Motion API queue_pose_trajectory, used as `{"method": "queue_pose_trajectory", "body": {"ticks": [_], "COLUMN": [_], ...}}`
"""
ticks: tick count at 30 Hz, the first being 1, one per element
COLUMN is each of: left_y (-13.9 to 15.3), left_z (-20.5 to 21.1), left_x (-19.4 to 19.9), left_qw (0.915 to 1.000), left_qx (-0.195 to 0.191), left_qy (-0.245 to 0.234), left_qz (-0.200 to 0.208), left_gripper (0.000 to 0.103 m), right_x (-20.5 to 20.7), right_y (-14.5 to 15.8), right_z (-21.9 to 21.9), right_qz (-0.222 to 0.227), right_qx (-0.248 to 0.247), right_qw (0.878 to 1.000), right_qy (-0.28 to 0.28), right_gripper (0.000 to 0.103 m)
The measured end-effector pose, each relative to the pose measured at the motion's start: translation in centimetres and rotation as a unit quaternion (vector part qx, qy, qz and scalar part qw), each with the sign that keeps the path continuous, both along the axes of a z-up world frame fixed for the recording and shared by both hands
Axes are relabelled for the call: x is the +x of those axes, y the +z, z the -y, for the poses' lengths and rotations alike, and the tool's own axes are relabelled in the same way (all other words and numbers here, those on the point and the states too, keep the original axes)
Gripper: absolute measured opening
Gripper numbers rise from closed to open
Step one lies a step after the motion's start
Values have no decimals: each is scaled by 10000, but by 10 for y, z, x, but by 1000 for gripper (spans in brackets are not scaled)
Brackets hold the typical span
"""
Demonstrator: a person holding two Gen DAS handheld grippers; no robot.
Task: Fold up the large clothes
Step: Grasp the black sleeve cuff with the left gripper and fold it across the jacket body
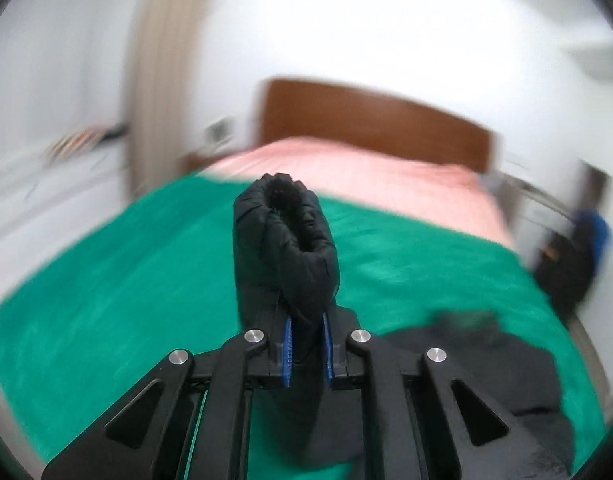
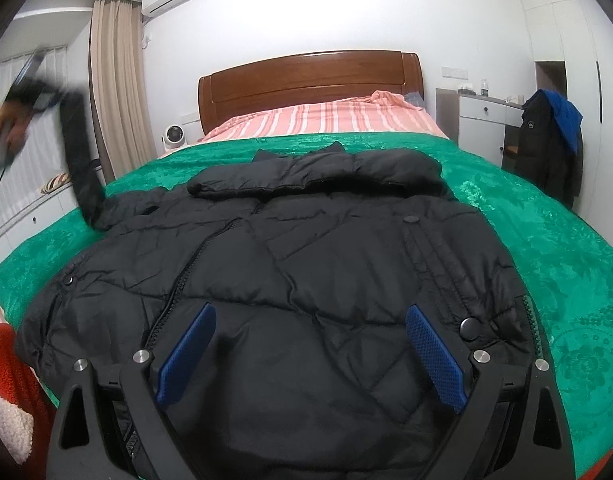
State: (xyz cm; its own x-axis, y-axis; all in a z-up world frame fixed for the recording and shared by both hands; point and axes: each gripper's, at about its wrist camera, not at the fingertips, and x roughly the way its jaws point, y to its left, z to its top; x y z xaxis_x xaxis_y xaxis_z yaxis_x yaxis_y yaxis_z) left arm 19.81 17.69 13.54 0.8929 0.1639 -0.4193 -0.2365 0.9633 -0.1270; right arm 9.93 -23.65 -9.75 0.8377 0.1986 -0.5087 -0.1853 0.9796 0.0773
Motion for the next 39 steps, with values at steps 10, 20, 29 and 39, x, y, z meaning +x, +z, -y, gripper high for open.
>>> {"method": "queue_pose_trajectory", "body": {"ticks": [10, 20, 29, 39], "left_y": [-65, -170, -170, -221], "left_z": [312, 293, 147, 141], "left_x": [94, 29, -49, -91], "left_qw": [9592, 9275, 9422, 9649], "left_qx": [1130, 1928, 1983, 790], "left_qy": [-2356, -2384, -1044, -867], "left_qz": [-1078, -2138, -2490, -2352], "left_gripper": [100, 98, 99, 100], "right_x": [-3, -2, -6, -3], "right_y": [5, 9, 11, 6], "right_z": [15, 32, 23, 16], "right_qz": [73, 93, 177, 93], "right_qx": [158, 471, 455, 324], "right_qw": [9997, 9985, 9988, 9994], "right_qy": [-180, -262, -88, -40], "right_gripper": [95, 95, 95, 95]}}
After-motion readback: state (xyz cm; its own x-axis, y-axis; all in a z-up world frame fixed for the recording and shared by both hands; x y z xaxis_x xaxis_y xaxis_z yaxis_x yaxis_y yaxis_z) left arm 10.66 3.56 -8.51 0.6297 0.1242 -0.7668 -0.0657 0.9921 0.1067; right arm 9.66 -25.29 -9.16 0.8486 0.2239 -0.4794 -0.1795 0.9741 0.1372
